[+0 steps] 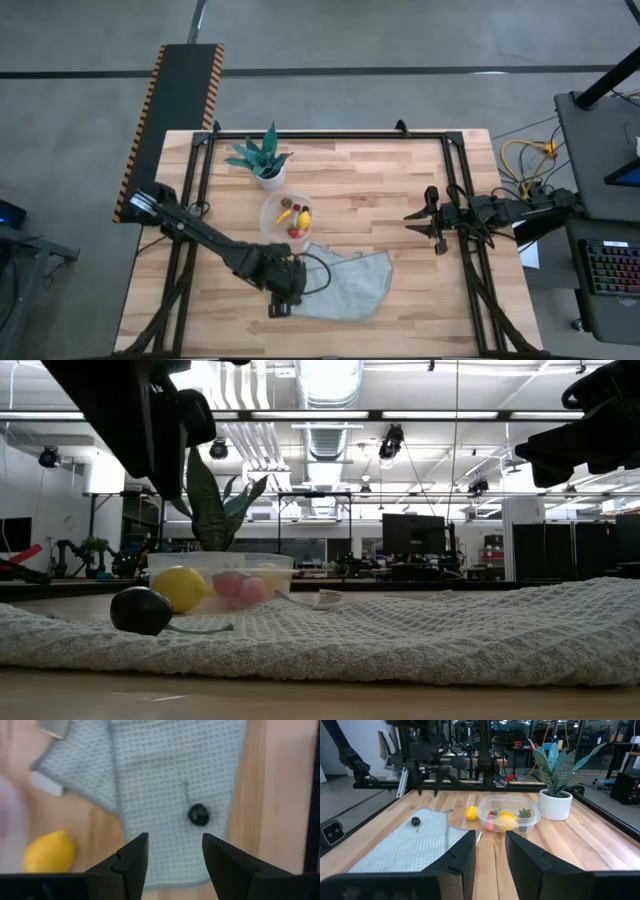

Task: Pick and placing Produce into tupperware
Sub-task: Put the black cherry into the container

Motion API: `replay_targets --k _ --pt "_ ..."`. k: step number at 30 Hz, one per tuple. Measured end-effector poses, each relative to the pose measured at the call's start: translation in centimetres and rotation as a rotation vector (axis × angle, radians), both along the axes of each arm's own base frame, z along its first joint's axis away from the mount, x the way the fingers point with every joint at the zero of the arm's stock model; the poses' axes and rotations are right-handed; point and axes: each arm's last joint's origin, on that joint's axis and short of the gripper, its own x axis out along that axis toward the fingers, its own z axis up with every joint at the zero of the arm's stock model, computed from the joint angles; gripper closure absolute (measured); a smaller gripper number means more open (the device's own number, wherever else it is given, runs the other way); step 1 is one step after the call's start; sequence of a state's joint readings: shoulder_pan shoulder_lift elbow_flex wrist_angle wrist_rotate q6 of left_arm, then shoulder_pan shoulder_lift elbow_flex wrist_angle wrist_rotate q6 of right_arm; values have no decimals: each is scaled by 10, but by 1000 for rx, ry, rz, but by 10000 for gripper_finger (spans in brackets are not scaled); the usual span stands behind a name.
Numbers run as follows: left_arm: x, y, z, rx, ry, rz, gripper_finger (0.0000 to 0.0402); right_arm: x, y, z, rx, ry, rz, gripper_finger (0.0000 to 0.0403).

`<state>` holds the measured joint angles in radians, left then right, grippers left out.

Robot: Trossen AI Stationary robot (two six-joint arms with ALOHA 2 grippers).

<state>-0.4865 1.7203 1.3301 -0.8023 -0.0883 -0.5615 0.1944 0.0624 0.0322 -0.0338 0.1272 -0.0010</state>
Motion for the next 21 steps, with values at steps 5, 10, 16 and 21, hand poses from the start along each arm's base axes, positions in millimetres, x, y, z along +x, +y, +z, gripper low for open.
replay_targets --k 5,10,16,21 --pt "12 -16 -8 9 23 -22 231 0 0 0 0 0 0 309" --pt "20 -28 -23 -22 90 -72 229 0 0 0 0 0 0 303" --pt "23 -33 -38 -92 171 -37 217 0 0 0 0 1 5 303" --pt "25 -32 -38 -111 173 14 216 0 0 0 0 1 7 309"
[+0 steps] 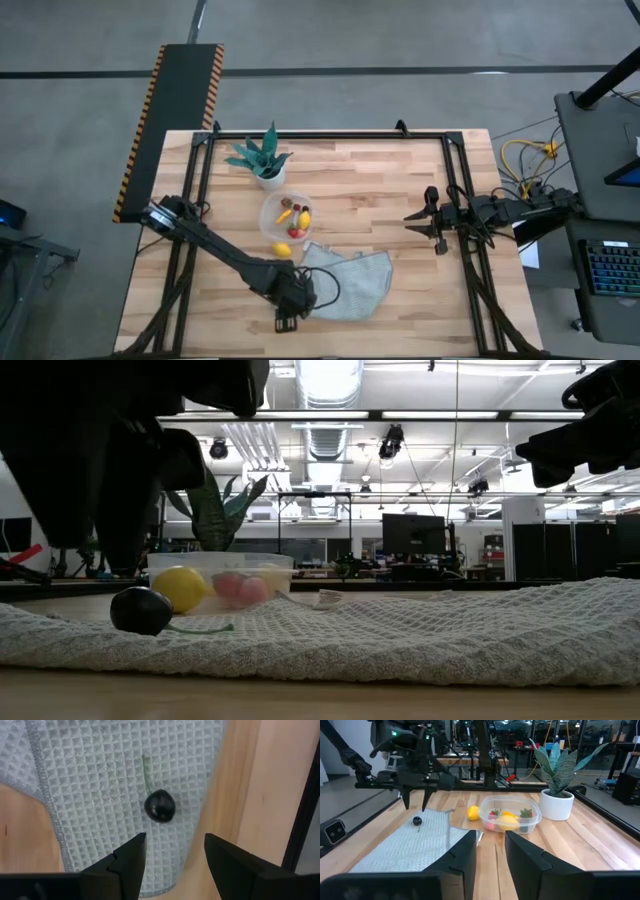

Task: Pick and placing Produce into tupperware
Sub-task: Put the black cherry into the container

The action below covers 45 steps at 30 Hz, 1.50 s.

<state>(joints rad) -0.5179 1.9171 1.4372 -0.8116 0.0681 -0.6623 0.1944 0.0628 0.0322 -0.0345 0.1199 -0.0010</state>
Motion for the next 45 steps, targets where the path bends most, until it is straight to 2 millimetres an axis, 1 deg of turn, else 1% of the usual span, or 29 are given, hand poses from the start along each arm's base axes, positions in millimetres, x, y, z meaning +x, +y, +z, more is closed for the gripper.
replay_targets --k 12,21,26,35,45 --pt "6 7 0 44 -50 50 216 0 0 0 0 0 2 301" --pt "9 8 -2 35 -80 60 217 0 1 0 -1 5 30 311" --pt "7 10 -8 43 -68 61 217 0 1 -1 0 8 49 311" --pt "8 9 -9 32 -87 62 217 0 1 -1 2 9 49 302" --pt "6 8 -13 44 -85 87 217 0 1 -1 2 8 50 309"
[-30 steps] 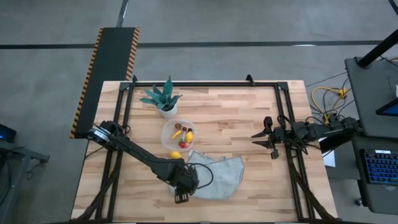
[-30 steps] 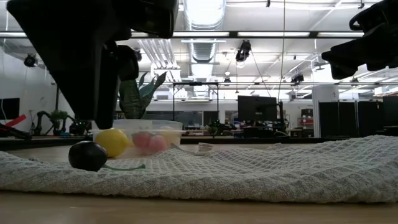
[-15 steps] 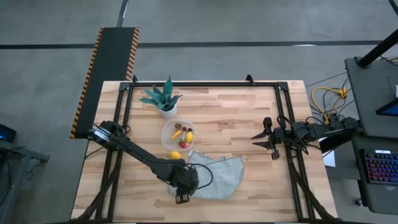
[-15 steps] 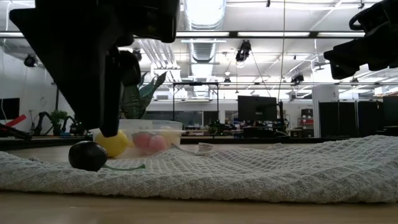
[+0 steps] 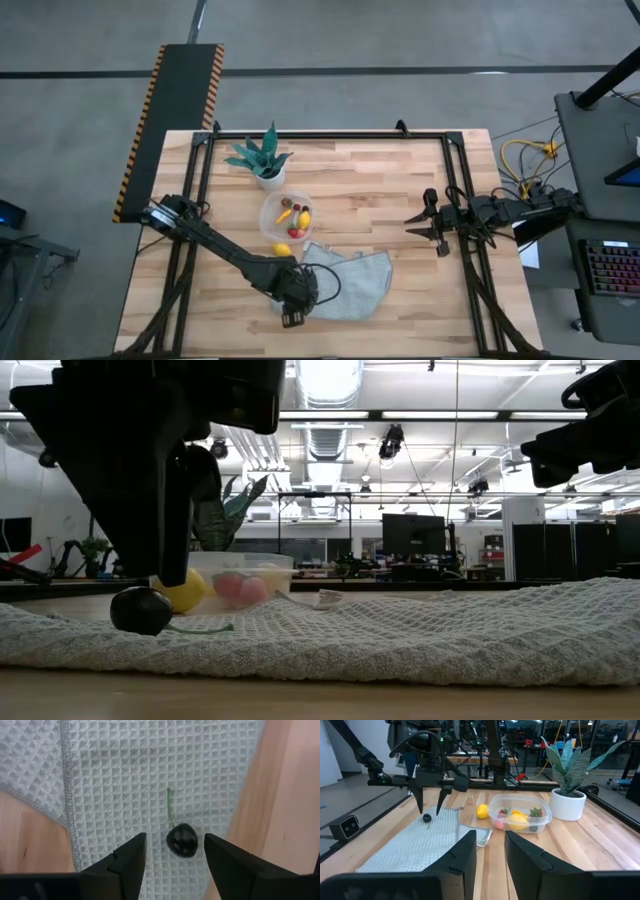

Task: Pick and placing Produce into tupperware
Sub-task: Put the black cherry into the container

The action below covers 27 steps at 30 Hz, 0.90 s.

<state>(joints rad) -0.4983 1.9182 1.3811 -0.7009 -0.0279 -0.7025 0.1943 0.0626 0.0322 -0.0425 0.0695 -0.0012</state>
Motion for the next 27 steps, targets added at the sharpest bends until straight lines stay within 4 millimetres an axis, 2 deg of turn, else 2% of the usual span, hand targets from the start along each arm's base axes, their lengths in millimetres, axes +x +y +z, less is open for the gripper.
replay_targets --k 8,13,27 --pt "-1 -3 -5 -16 9 -14 217 0 0 0 0 0 3 300" --pt "1 -7 -20 -44 59 -28 217 0 0 0 0 4 15 307" --pt "3 -7 -17 -44 46 -27 217 0 1 -1 0 10 20 305"
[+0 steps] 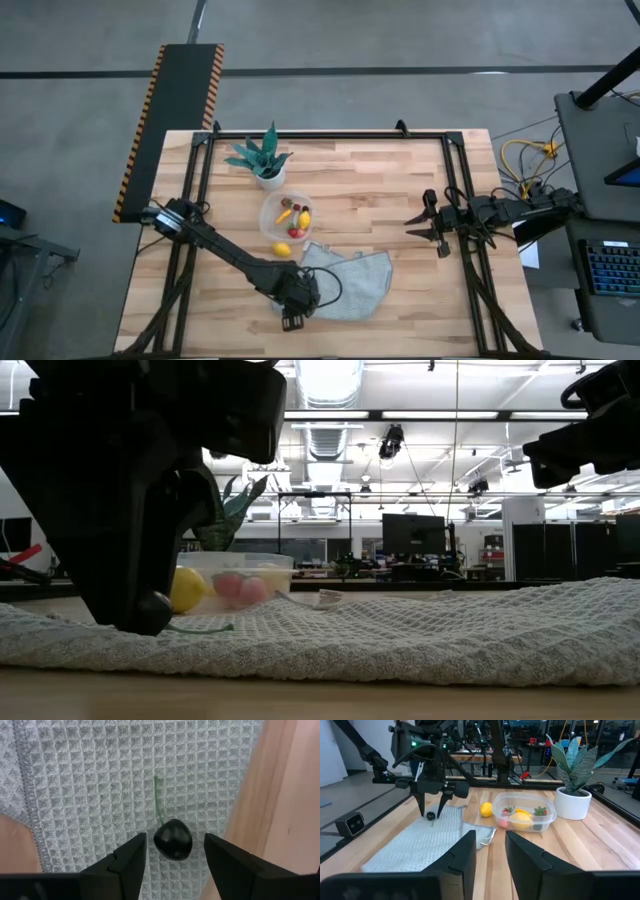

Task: Pick and placing Produce into tupperware
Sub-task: Put the black cherry into the container

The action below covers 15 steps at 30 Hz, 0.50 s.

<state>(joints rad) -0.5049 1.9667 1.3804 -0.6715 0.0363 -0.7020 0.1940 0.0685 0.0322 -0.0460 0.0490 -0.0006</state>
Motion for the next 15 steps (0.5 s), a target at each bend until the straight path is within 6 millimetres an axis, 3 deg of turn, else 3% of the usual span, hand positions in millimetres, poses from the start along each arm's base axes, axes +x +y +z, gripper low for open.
replay_targets --k 10,15 --pt "2 3 -2 -3 7 33 217 0 0 0 0 0 0 314" --pt "3 4 -2 -3 8 36 243 0 0 0 0 0 0 311"
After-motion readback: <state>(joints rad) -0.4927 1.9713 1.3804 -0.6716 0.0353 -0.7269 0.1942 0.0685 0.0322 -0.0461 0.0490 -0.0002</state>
